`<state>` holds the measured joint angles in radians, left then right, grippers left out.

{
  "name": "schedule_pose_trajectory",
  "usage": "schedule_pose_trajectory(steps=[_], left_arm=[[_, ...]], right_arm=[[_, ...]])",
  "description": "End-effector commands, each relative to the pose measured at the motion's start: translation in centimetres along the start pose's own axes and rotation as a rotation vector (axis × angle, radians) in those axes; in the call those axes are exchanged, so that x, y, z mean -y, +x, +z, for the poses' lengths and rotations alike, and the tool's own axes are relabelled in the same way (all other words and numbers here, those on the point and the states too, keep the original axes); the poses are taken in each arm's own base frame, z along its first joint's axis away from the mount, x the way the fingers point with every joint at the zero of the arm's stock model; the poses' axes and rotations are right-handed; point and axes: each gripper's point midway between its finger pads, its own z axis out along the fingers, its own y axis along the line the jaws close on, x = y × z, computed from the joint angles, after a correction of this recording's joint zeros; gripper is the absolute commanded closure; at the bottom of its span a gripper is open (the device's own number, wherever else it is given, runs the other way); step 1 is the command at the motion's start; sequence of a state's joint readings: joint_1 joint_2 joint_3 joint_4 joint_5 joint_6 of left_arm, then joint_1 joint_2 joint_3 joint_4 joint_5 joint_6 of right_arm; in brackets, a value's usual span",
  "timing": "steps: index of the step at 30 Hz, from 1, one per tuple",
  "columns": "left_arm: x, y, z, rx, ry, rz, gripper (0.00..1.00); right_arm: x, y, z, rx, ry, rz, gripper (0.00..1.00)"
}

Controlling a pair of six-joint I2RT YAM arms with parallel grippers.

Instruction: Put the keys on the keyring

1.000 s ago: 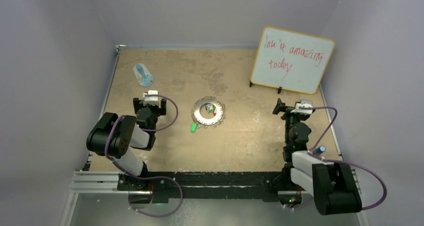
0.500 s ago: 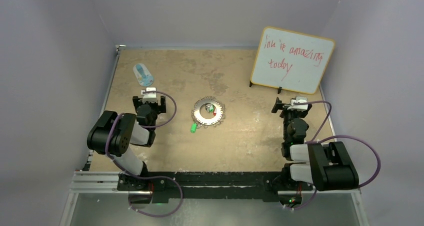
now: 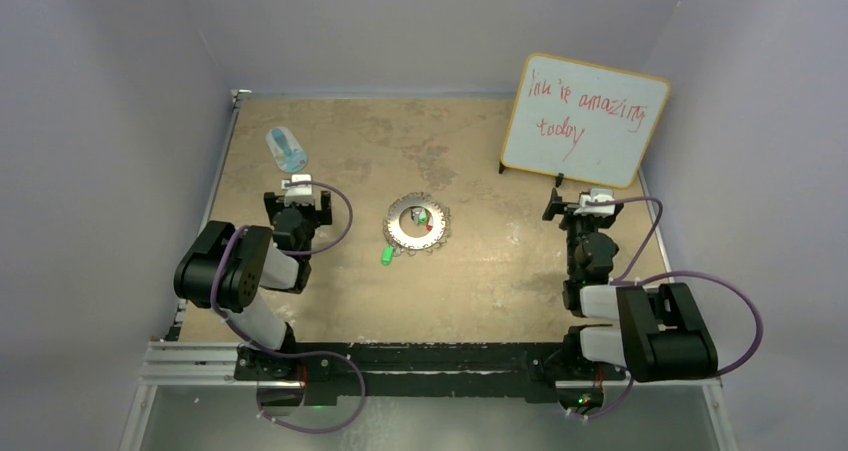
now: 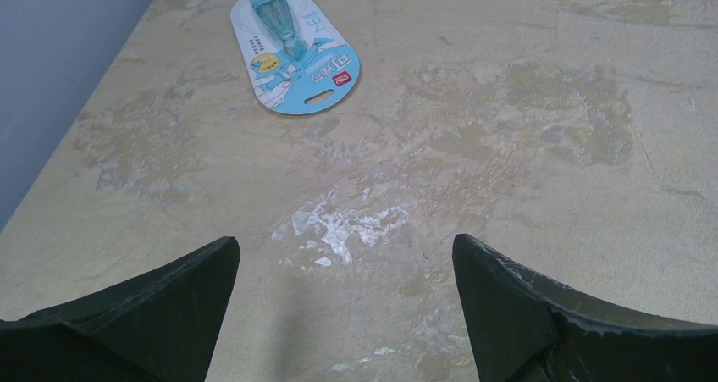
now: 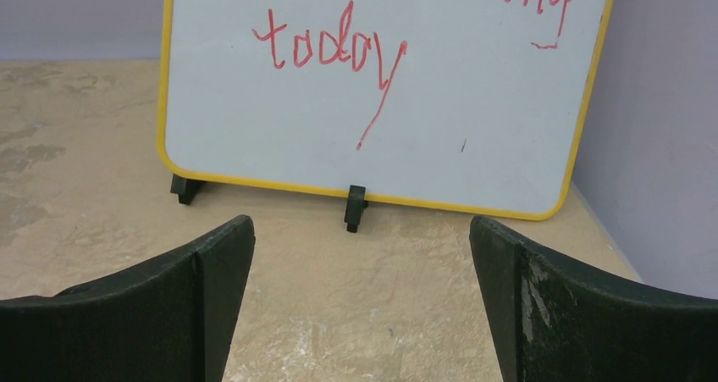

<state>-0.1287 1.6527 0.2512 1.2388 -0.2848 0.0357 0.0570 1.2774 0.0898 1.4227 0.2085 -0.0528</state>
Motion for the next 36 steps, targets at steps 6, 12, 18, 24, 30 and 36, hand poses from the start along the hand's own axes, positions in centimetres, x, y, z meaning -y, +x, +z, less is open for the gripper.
schedule_pose_trajectory(steps=[6, 12, 18, 24, 30, 36], left_arm=[[-0.3, -1.3, 0.6, 0.041, -0.018, -0.042, 0.03], [-0.3, -1.3, 0.6, 0.04, -0.018, -0.041, 0.02], [-0.3, -1.3, 0.6, 0.04, -0.018, -0.042, 0.02], [-0.3, -1.3, 0.6, 0.04, -0.018, -0.041, 0.01], [-0.3, -1.3, 0.6, 0.039, -0.019, -0.041, 0.01], [-0.3, -1.3, 0.6, 0.038, -0.018, -0.041, 0.01]], right_arm=[[-1.7, -3.4, -0.6, 0.149, -0.109, -0.022, 0.01], [-1.5, -2.9, -2.6, 0.205, -0.108, 0.043, 0.01], [-0.9, -2.3, -1.9, 0.203, -0.064, 0.058, 0.01], [-1.6, -1.1, 0.4, 0.15, -0.079, 0.034, 0.01], [-1.3, 1.7, 4.9, -0.036, -0.01, 0.038, 0.01], [-1.6, 2.1, 4.9, -0.051, -0.026, 0.036, 0.01]])
